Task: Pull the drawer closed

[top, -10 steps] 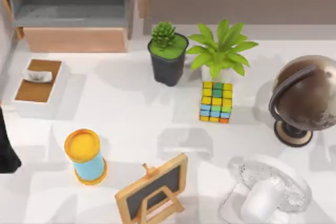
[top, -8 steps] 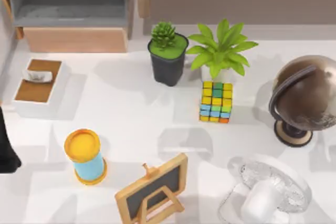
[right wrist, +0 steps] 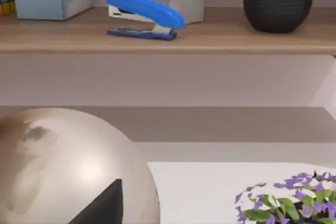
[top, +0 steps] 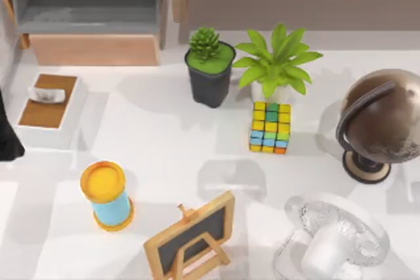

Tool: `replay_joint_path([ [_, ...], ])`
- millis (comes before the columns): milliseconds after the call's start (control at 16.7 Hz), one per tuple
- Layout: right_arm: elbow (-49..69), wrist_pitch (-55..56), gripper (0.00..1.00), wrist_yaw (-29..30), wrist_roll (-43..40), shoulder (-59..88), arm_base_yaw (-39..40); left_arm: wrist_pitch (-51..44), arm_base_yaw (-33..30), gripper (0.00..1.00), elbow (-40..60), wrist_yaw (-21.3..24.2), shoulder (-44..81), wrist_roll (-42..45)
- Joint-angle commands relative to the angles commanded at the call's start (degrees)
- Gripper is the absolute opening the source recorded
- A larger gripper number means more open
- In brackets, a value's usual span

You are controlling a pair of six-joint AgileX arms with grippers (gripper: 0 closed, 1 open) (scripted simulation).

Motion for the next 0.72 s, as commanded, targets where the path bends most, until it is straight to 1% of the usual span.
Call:
replay_joint_path([
  [420, 0.00, 0.00, 1.00, 0.00, 0.00, 0.00, 0.00, 10.68, -9.36, 1.00, 19.82, -10.17, 30.45, 0.33],
  [600, 0.00, 0.00, 1.00, 0.00, 0.00, 0.00, 0.00, 13.86, -12.42, 1.00, 25.83, -13.16, 40.32, 0.47],
  [720, 0.00, 0.00, 1.00, 0.00, 0.00, 0.00, 0.00, 15.14, -13.74, 1.00, 28.27, -14.33, 44.25, 0.55],
])
